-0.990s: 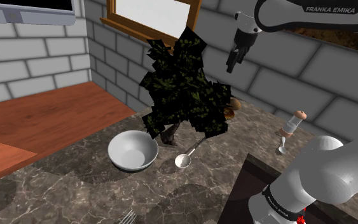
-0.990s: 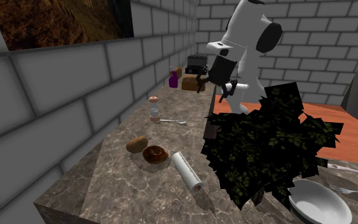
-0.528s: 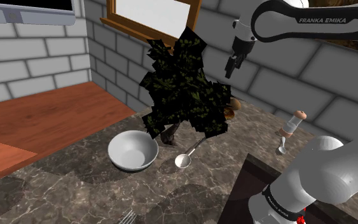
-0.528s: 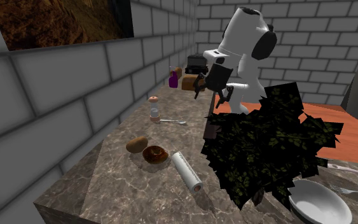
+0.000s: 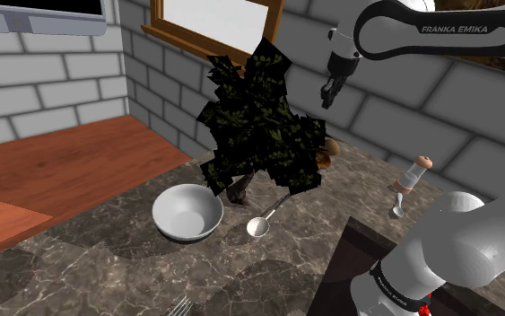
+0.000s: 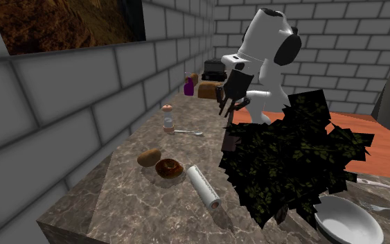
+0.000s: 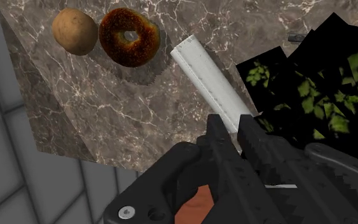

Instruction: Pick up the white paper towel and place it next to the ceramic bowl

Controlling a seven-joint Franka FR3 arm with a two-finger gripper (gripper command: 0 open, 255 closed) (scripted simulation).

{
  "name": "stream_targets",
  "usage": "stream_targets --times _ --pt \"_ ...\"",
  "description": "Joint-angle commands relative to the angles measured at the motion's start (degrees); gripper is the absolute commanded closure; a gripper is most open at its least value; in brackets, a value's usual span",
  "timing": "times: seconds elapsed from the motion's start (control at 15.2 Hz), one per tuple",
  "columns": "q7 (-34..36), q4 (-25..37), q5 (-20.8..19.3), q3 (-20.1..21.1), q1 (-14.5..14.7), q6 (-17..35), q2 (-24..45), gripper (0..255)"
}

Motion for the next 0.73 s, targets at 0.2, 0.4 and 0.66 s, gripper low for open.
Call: stream_targets --times 0.2,0.4,0.66 --pt "0.0 0.0 0.0 0.0 0.0 0.0 0.0 255" --pt "0.0 0.0 0.0 0.0 0.0 0.0 0.0 255" --pt "-10.0 0.6 3.4 -5.7 0.7 3.3 4.1 0"
